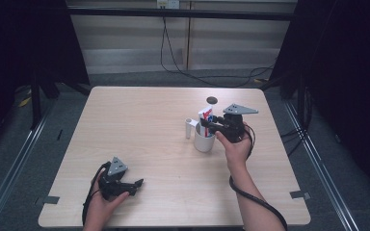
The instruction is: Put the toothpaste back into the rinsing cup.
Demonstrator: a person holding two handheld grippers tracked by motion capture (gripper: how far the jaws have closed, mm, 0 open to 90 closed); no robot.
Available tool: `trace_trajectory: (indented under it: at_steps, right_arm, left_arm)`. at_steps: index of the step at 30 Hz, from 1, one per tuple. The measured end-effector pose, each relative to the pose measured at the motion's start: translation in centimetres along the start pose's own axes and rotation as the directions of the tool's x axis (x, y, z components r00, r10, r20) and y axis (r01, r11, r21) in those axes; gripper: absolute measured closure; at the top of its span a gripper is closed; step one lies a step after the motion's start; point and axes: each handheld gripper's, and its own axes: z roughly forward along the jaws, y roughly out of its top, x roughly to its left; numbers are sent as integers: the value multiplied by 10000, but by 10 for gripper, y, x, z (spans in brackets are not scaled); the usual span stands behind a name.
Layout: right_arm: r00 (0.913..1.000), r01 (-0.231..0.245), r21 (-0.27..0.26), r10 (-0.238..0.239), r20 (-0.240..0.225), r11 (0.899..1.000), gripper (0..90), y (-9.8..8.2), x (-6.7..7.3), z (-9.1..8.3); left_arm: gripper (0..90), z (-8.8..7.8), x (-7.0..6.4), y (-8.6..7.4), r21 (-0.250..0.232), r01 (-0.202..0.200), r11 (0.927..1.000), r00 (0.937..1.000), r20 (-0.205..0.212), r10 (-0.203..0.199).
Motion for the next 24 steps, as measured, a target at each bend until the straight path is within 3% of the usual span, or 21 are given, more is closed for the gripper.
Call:
trace_trajectory:
  at_steps: [24]
  right_arm:
    - [10000,80,113,-80,-40,9999,622,-6,2,0]
  left_arm:
    - [196,0,0,0,-1,6,10000,10000,-14,-6]
